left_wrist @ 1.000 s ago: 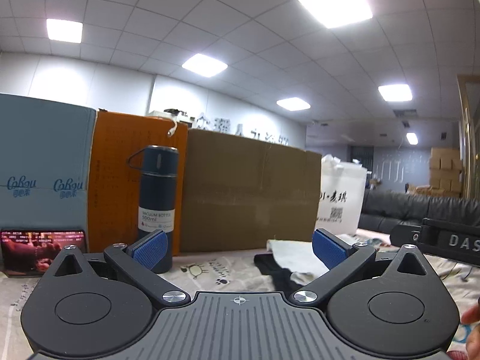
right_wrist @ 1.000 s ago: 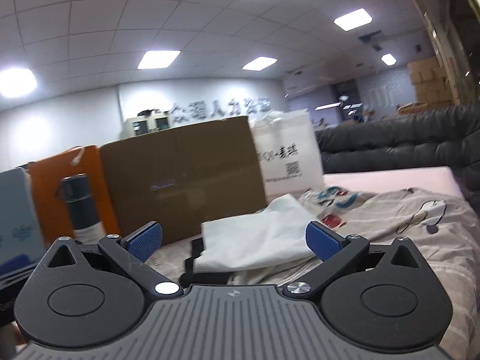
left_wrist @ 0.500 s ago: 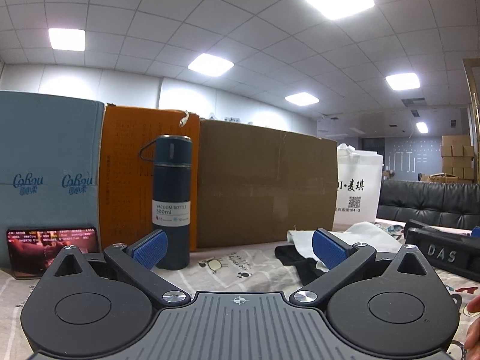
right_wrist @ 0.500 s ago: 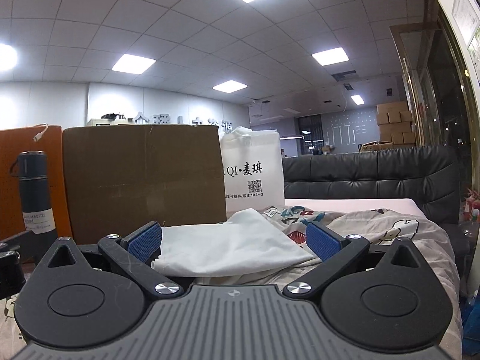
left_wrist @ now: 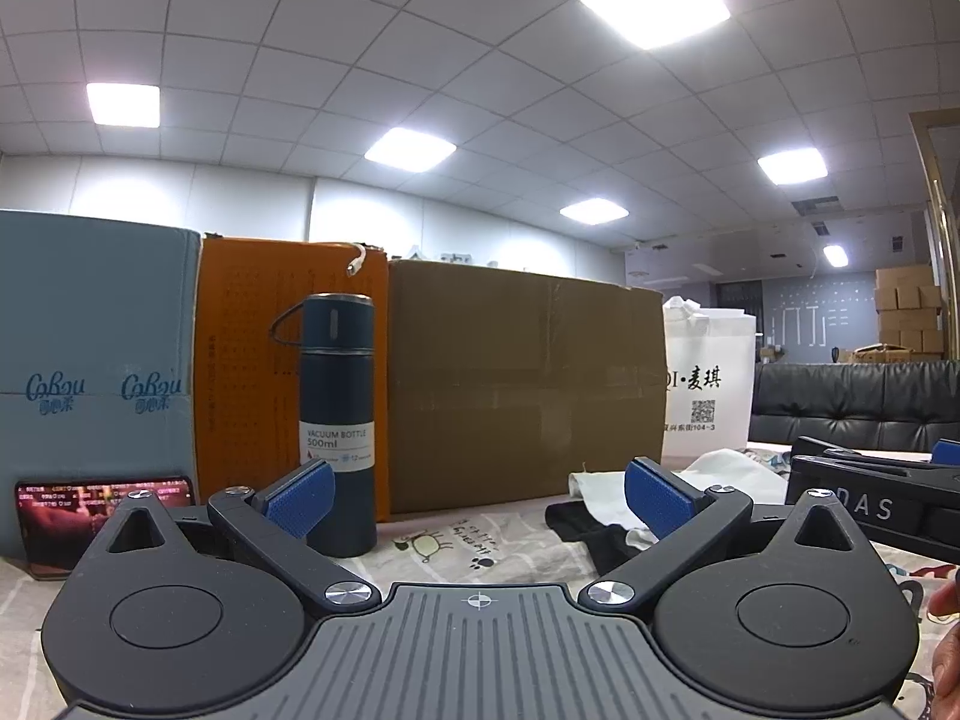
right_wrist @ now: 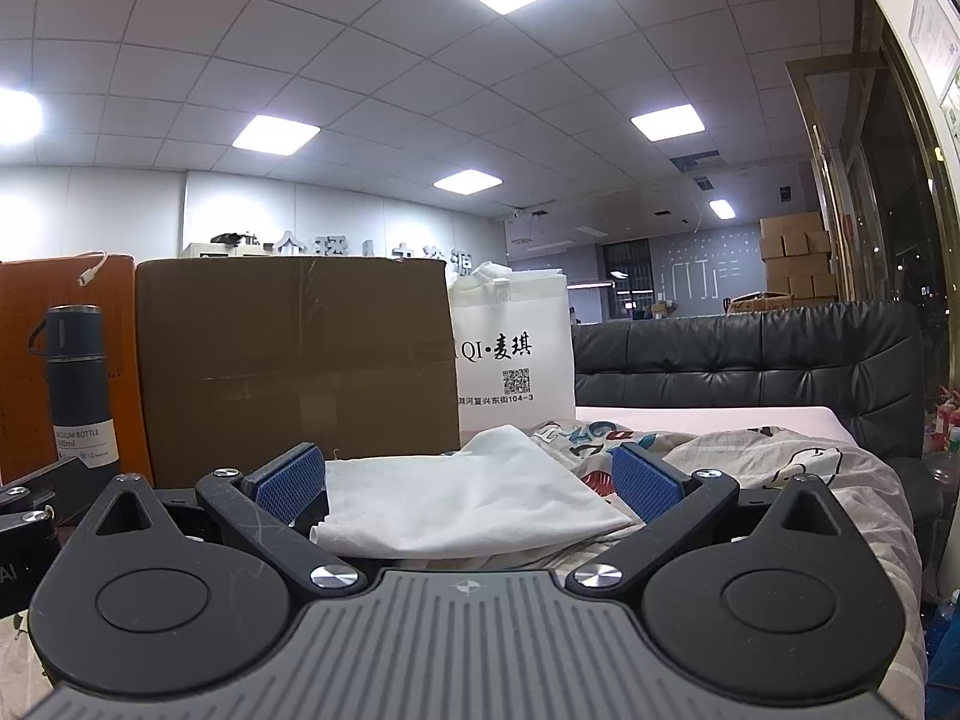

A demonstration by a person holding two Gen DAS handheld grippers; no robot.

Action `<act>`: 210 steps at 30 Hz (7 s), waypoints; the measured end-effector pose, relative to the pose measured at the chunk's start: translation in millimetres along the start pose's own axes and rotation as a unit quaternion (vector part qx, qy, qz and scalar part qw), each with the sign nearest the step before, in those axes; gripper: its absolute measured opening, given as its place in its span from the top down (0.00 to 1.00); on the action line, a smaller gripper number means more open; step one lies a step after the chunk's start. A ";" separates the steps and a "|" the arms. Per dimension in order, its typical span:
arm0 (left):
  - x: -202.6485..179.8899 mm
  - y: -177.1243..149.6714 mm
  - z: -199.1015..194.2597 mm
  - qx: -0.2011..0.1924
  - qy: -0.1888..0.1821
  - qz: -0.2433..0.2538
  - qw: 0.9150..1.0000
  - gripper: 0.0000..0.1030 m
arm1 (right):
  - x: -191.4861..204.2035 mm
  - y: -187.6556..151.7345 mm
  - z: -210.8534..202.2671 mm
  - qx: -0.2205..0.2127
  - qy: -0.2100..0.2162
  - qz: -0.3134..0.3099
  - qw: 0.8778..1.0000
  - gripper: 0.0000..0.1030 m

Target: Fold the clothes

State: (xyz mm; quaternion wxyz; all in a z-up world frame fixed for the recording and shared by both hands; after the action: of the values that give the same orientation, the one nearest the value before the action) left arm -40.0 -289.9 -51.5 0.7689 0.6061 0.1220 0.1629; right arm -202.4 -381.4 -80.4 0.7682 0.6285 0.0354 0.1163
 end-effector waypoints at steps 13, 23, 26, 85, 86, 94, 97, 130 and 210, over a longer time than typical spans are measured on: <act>-0.9 0.6 -0.8 -0.003 -0.006 0.003 1.000 0.00 | 2.0 -2.0 3.8 0.009 0.007 0.000 1.000 0.00; -1.9 0.0 2.1 0.000 -0.009 0.002 1.000 0.00 | 0.9 -3.2 5.5 0.013 0.012 0.006 1.000 0.00; -2.4 -0.4 2.8 0.001 -0.009 0.002 1.000 0.00 | 1.1 -3.1 5.5 0.013 0.012 0.007 1.000 0.00; -2.2 -3.1 6.4 0.010 -0.015 -0.004 1.000 0.00 | 0.2 -4.6 7.4 0.022 0.015 0.011 1.000 0.00; -2.4 -3.1 6.4 0.010 -0.015 -0.004 1.000 0.00 | 0.2 -4.6 7.5 0.023 0.015 0.011 1.000 0.00; -2.4 -3.1 6.8 0.011 -0.014 -0.005 1.000 0.00 | 0.4 -5.2 8.6 0.024 0.016 0.011 1.000 0.00; -2.3 -3.2 6.9 0.011 -0.014 -0.006 1.000 0.00 | 0.4 -5.2 8.7 0.024 0.016 0.011 1.000 0.00; -1.4 -3.9 7.8 0.013 -0.015 -0.008 1.000 0.00 | 1.6 -5.6 7.6 0.026 0.016 0.010 0.999 0.00; -2.7 -4.3 9.0 0.014 -0.021 -0.010 1.000 0.00 | 1.4 -5.9 7.3 0.028 0.016 0.011 0.999 0.00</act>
State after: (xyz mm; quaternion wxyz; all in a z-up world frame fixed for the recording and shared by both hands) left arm -38.6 -299.9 -53.6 0.7640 0.6191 0.1141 0.1412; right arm -198.8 -389.2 -84.6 0.7486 0.6479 0.0444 0.1337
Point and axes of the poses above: each gripper's, at about its wrist camera, not at the fingertips, and z roughly the way its jaws point, x to its left, y to its top, the point moved 8 cm from there along z, roughly the way its jaws point, and after that the axes turned 13 degrees about -x, right-handed, at the moved point
